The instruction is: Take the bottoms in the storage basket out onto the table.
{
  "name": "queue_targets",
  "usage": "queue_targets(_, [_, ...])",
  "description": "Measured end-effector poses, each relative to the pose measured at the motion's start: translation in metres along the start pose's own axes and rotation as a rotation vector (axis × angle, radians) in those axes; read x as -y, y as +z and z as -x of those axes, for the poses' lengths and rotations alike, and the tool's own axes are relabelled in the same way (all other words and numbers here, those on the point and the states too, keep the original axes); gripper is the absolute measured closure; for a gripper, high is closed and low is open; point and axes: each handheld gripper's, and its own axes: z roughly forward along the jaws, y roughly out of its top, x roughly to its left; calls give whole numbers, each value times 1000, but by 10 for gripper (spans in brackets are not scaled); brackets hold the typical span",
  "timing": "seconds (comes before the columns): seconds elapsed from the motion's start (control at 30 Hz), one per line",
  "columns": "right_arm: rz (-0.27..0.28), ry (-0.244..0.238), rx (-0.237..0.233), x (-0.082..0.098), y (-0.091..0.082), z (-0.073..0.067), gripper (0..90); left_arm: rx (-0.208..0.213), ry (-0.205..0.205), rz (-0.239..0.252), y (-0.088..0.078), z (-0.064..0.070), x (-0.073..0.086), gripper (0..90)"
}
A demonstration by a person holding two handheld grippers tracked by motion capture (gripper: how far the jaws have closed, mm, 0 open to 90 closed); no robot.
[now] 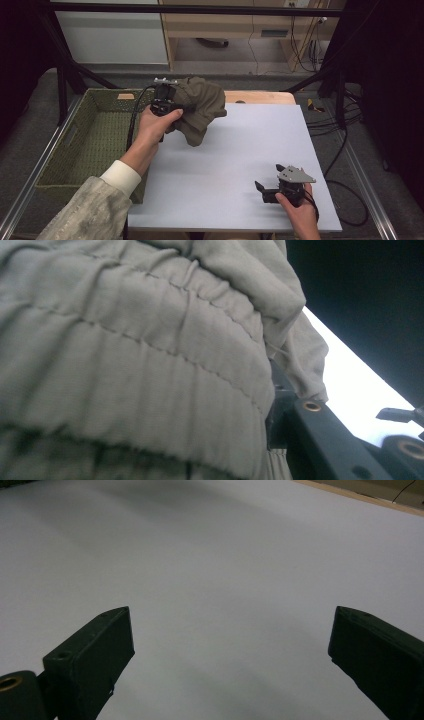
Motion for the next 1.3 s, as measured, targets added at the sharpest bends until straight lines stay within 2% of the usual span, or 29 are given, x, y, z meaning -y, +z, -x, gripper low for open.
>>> queue_targets(0.83, [-4,-6,0,0,0,1,47,24,7,-52,31,8,21,740])
queue_targets(1.3, [-7,-5,-1,0,0,1,47,22,3,-51,37,8,34,741])
